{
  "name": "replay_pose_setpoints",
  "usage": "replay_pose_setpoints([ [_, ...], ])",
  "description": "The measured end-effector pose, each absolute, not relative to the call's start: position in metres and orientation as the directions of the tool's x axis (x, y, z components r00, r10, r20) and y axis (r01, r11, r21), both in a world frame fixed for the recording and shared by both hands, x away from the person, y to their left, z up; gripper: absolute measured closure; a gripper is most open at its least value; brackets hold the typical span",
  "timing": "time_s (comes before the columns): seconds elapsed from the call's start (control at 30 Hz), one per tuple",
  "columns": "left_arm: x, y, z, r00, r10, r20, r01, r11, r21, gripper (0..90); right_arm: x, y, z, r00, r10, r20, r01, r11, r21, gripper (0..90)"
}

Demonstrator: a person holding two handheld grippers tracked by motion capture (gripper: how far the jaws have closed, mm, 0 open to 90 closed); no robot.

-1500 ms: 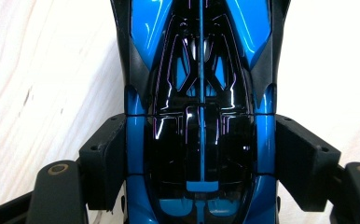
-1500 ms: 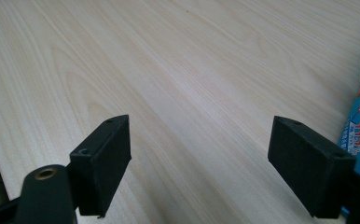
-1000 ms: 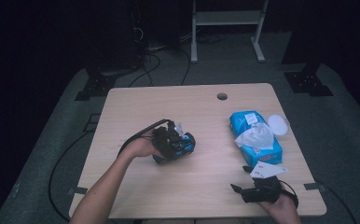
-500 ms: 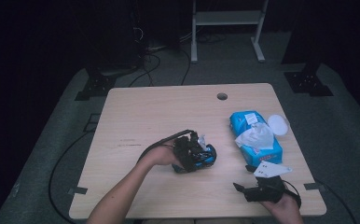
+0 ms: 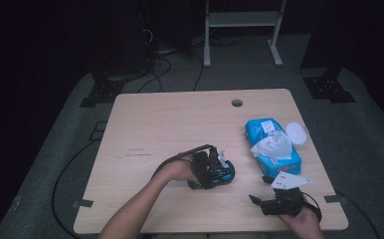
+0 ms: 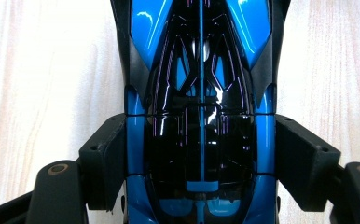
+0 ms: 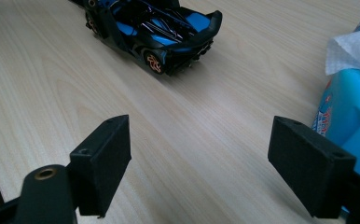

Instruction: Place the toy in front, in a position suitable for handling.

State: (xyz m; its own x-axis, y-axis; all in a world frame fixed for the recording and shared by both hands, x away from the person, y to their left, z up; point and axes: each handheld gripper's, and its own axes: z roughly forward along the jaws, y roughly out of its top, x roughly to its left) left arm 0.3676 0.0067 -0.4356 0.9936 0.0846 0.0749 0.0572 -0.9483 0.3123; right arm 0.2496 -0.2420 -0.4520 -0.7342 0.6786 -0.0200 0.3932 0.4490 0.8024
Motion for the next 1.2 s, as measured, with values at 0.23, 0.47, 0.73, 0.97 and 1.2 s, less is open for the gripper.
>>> replay_pose_setpoints([
  [0.23, 0.367, 0.005, -0.442, 0.994, 0.075, 0.074, 0.050, -0.955, 0.292, 25.9, 0.250, -0.242, -0.452, -0.735, 0.677, -0.019, 0.393, 0.450, 0.802, 20.3],
  [0.47, 0.368, 0.007, -0.443, 0.995, 0.080, 0.057, 0.059, -0.949, 0.310, 27.2, 0.250, -0.241, -0.452, -0.736, 0.677, -0.020, 0.394, 0.452, 0.800, 20.3],
  [0.73, 0.368, 0.009, -0.445, 0.994, 0.092, 0.051, 0.070, -0.943, 0.326, 26.7, 0.250, -0.241, -0.453, -0.735, 0.678, -0.019, 0.397, 0.452, 0.799, 20.3],
  [0.97, 0.369, 0.014, -0.442, 0.991, 0.122, 0.054, 0.093, -0.923, 0.373, 18.0, 0.251, -0.240, -0.454, -0.735, 0.678, -0.016, 0.400, 0.452, 0.797, 20.3],
  [1.2, 0.366, 0.028, -0.433, 0.985, 0.158, 0.070, 0.108, -0.879, 0.464, 14.9, 0.253, -0.236, -0.455, -0.737, 0.676, -0.015, 0.399, 0.453, 0.797, 20.3],
])
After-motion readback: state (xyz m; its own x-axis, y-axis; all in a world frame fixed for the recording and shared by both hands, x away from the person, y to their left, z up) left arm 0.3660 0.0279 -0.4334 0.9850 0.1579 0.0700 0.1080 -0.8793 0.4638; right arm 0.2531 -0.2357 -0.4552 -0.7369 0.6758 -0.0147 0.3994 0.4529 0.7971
